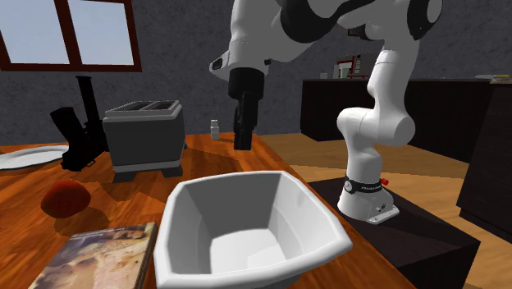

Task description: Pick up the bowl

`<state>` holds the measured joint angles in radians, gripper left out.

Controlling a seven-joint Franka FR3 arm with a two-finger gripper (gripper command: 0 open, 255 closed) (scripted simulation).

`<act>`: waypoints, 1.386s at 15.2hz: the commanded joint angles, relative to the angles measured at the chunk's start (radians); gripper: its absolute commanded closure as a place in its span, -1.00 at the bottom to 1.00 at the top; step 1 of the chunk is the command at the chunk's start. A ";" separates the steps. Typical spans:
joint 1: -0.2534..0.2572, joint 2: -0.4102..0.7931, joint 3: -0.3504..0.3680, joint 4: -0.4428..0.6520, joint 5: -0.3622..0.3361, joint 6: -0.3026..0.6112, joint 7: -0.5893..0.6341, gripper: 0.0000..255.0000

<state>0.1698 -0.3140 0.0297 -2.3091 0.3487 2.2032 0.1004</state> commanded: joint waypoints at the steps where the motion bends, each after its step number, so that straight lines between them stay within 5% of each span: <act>1: 0.020 0.053 0.003 0.028 0.048 0.050 -0.015 -1.00; 11: 0.029 0.090 0.004 -0.037 0.081 0.147 -0.059 -1.00; 12: 0.029 0.090 0.004 -0.037 0.081 0.148 -0.059 1.00; 21: 0.029 0.090 0.004 -0.037 0.081 0.147 -0.059 1.00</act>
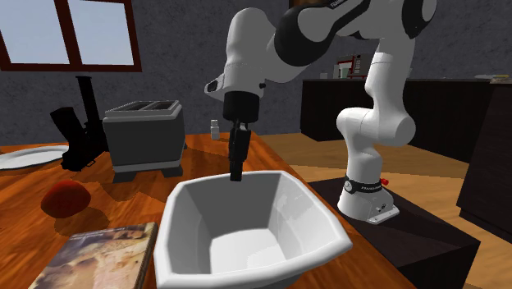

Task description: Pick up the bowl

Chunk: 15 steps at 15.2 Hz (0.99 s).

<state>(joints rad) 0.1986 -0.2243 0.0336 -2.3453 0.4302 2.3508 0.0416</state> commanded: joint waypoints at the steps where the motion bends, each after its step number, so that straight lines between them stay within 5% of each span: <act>1: -0.001 -0.006 0.000 0.007 -0.005 -0.013 0.006 1.00; 15: -0.016 -0.061 -0.002 0.140 -0.058 -0.193 0.080 1.00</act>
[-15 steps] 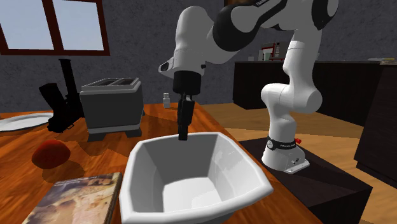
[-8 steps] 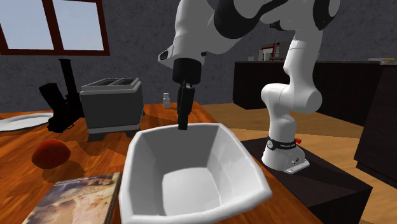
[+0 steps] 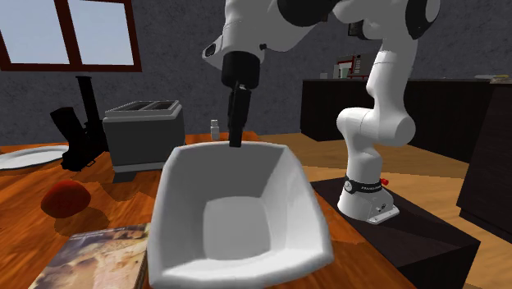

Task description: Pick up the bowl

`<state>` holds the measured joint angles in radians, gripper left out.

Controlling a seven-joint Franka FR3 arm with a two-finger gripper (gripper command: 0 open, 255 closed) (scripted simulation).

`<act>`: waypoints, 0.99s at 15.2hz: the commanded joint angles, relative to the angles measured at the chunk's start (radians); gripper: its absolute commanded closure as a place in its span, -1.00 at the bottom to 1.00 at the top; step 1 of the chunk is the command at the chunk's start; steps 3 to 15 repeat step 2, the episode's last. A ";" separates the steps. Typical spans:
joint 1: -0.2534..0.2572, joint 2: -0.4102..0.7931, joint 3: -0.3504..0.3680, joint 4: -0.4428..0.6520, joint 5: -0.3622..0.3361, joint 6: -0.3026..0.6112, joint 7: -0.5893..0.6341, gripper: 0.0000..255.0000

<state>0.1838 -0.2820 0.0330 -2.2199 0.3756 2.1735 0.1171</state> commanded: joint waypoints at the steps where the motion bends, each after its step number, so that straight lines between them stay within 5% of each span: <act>1: -0.002 -0.004 -0.001 0.016 -0.004 -0.018 0.005 1.00; 15: -0.002 -0.004 -0.001 0.016 -0.004 -0.018 0.005 1.00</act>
